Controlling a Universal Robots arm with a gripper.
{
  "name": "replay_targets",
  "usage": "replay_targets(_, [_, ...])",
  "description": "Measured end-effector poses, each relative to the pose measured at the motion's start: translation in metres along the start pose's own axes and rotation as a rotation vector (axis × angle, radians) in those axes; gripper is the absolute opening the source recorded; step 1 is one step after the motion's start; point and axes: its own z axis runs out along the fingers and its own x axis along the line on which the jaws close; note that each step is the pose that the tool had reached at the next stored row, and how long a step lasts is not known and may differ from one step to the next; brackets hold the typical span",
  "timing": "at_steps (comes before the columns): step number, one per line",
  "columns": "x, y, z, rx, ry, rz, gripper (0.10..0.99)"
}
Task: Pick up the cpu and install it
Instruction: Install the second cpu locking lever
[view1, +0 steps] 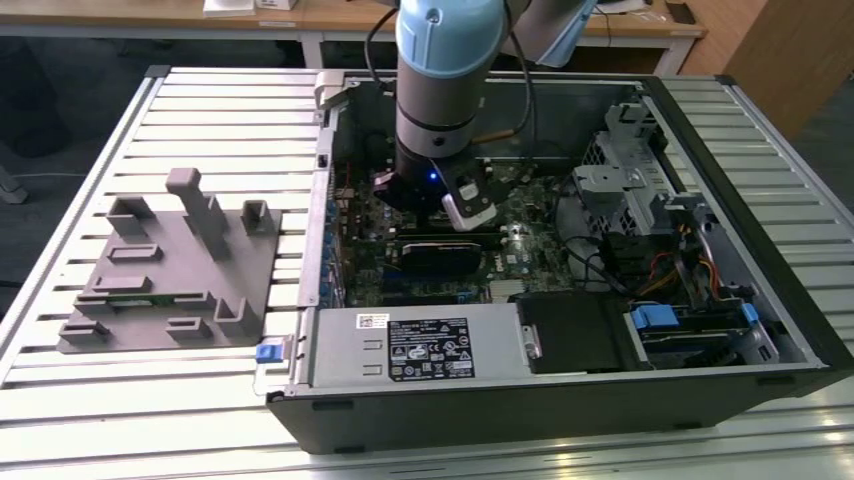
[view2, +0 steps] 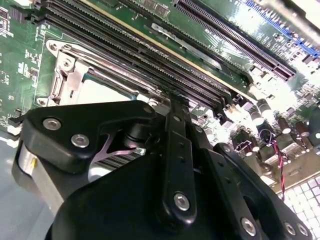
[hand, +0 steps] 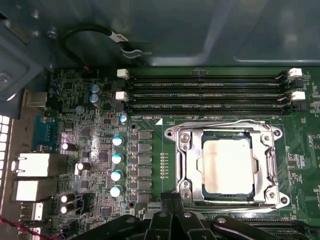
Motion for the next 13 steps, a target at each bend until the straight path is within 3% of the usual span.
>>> replay_targets(8, [0.0001, 0.0002, -0.0005, 0.002, 0.0, 0.0, 0.106])
replay_targets(13, [0.0003, 0.0025, -0.0117, 0.002, -0.0002, 0.0, 0.106])
